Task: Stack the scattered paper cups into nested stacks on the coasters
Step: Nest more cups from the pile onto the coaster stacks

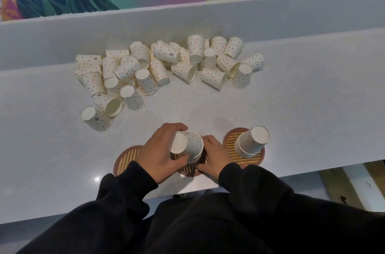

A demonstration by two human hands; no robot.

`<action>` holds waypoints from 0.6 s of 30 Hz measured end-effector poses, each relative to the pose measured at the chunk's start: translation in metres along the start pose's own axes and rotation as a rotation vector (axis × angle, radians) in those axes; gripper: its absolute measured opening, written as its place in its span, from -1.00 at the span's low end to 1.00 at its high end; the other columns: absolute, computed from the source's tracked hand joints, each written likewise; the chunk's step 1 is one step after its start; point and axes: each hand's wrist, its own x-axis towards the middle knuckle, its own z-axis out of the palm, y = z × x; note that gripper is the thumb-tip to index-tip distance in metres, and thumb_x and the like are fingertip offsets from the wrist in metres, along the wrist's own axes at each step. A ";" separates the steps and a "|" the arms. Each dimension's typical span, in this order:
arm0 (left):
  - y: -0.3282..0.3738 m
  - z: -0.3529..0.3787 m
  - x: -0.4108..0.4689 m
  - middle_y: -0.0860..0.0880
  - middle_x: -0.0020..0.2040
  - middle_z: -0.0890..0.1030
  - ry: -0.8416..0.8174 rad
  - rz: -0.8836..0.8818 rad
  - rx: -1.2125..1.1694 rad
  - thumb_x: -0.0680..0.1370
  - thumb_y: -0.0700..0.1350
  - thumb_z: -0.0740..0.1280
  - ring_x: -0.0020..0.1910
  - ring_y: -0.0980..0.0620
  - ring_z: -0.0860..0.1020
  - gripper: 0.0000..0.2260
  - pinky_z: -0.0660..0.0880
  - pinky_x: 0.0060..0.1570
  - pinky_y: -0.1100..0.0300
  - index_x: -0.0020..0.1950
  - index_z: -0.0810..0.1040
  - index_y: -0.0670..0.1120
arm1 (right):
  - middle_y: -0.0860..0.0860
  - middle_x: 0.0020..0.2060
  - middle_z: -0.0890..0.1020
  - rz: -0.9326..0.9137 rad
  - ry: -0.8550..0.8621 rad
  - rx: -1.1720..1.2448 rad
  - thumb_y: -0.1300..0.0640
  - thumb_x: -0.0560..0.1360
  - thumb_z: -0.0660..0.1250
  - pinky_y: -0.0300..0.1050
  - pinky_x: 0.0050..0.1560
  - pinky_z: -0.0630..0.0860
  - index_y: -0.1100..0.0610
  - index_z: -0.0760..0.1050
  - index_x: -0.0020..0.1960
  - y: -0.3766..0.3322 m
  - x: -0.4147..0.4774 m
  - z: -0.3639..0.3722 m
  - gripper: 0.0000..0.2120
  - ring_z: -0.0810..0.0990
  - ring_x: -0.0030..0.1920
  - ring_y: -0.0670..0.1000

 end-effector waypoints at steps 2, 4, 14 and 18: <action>-0.004 0.005 0.000 0.14 0.23 0.51 0.024 -0.017 -0.042 0.36 -0.06 0.58 0.18 0.14 0.50 -0.36 0.48 0.10 0.26 0.36 0.39 0.11 | -0.08 0.31 0.42 -0.002 0.005 0.017 -0.10 0.36 0.55 -0.13 0.27 0.53 -0.10 0.28 0.47 -0.002 -0.001 -0.001 -0.23 0.48 0.27 -0.04; -0.005 0.009 0.001 0.15 0.21 0.50 0.030 -0.017 -0.052 0.36 -0.05 0.58 0.15 0.15 0.50 -0.38 0.42 0.04 0.33 0.34 0.38 0.13 | -0.09 0.28 0.43 -0.002 0.009 0.035 -0.11 0.37 0.55 -0.11 0.26 0.55 -0.11 0.29 0.45 -0.004 -0.001 -0.002 -0.26 0.48 0.25 -0.05; -0.010 0.024 0.007 0.13 0.28 0.46 0.003 0.012 0.008 0.38 0.06 0.47 0.23 0.12 0.47 -0.38 0.52 0.20 0.13 0.42 0.37 0.11 | -0.04 0.28 0.46 0.026 0.009 0.074 -0.01 0.40 0.55 -0.13 0.26 0.53 -0.04 0.35 0.43 -0.006 -0.004 -0.006 -0.33 0.50 0.24 -0.04; -0.012 0.034 0.010 0.07 0.38 0.40 -0.066 0.017 0.085 0.44 0.03 0.48 0.24 0.10 0.48 -0.28 0.53 0.15 0.15 0.52 0.22 0.10 | -0.08 0.29 0.46 0.038 0.016 0.085 0.00 0.37 0.56 -0.20 0.26 0.47 -0.10 0.32 0.46 -0.003 -0.004 -0.002 -0.27 0.48 0.26 -0.05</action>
